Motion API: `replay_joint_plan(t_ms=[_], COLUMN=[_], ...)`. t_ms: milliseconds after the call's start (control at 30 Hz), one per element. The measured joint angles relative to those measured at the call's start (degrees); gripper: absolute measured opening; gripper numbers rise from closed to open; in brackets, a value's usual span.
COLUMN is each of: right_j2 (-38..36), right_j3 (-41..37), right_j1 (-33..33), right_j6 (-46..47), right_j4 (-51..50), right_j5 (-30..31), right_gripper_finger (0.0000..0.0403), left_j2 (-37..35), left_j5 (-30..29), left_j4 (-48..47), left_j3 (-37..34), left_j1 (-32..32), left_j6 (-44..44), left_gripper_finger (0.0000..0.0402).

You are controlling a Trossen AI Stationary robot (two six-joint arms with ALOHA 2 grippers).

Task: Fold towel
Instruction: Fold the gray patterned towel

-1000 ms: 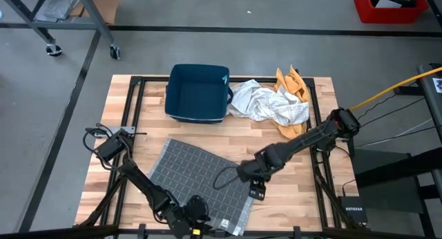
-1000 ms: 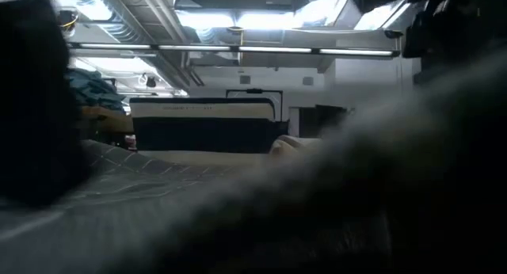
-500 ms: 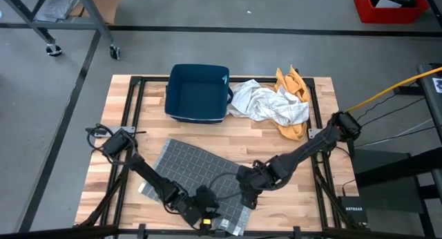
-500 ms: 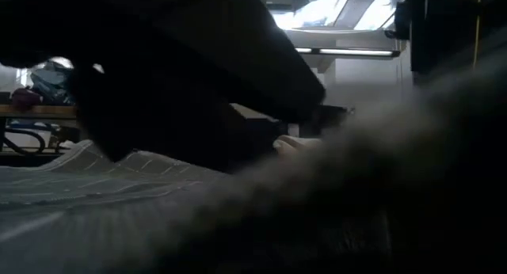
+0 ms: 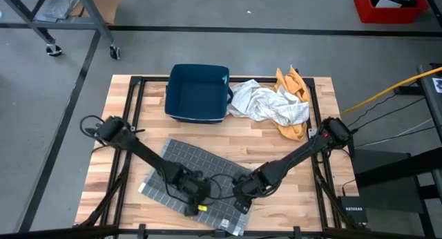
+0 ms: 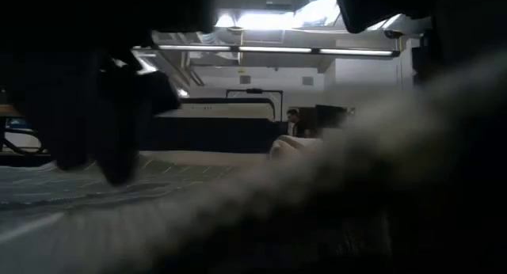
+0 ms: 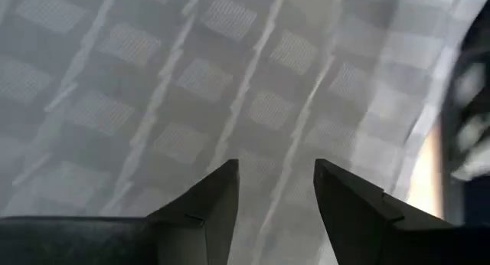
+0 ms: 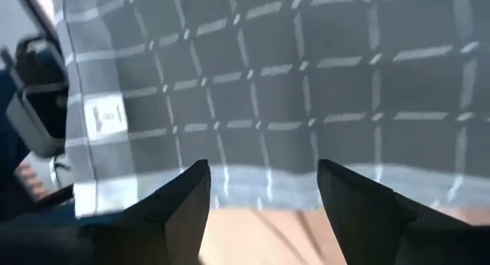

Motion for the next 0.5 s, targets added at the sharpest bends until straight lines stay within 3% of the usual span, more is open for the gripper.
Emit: replay_joint_plan(t_ms=[133,267,400,500], right_j2=[0.0,0.0,0.0,0.0], right_j3=[0.0,0.0,0.0,0.0], right_j1=[-0.04,-0.04,-0.02,0.03], right_j6=[-0.04,2.28,3.67,5.93], right_j4=[-0.23,-0.27,-0.19,0.03], right_j5=[2.64,4.29,4.58,4.54], right_gripper_finger=[0.0241,0.0241,0.0241,0.0241], left_j2=[-5.26,-9.08,-10.17,-10.17], left_j5=[1.85,0.08,-5.91,-7.25], left_j4=[-19.28,-34.86,-41.79,-41.75], left_j3=[0.0,0.0,-0.91,-2.68], left_j1=[1.01,1.08,1.12,1.21], left_j6=[7.08,16.23,21.67,24.68], left_gripper_finger=[0.0162,0.0162,0.0162,0.0162])
